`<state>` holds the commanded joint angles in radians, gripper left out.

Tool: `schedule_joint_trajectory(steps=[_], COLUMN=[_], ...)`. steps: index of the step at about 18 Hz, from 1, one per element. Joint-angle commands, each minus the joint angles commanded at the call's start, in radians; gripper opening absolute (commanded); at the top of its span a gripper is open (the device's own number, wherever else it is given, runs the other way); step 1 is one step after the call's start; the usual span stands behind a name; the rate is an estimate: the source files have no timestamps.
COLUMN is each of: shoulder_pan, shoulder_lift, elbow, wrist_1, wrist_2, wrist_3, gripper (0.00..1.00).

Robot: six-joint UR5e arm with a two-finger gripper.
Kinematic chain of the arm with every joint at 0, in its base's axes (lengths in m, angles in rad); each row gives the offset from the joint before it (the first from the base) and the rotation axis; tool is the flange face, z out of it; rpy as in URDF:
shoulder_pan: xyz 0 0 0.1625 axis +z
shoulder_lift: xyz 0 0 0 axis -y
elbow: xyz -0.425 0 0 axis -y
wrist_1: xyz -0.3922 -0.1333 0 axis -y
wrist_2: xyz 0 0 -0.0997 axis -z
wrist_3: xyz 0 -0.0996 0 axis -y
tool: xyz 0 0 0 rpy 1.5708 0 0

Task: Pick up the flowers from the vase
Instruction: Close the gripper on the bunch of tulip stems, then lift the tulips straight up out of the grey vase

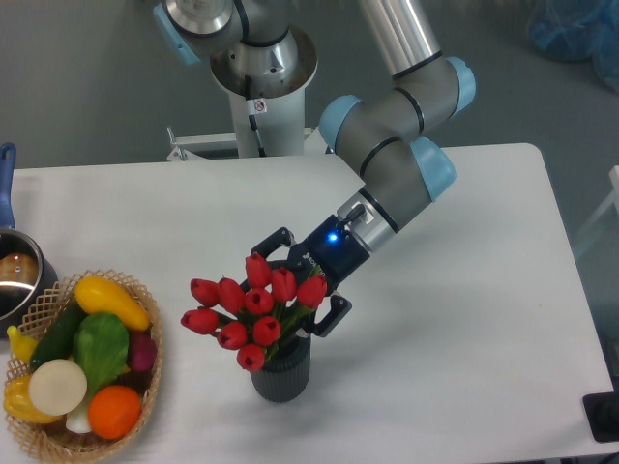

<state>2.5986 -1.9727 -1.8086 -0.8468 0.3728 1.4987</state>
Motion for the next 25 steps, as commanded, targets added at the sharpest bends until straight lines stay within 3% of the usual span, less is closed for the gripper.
schedule_joint_trajectory(steps=[16, 25], shoulder_pan=[-0.02, -0.014], shoulder_lift=[-0.032, -0.032], elbow=[0.028, 0.026], wrist_1=[0.006, 0.008], wrist_2=[-0.041, -0.046], wrist_3=[0.002, 0.009], gripper=[1.0, 0.66])
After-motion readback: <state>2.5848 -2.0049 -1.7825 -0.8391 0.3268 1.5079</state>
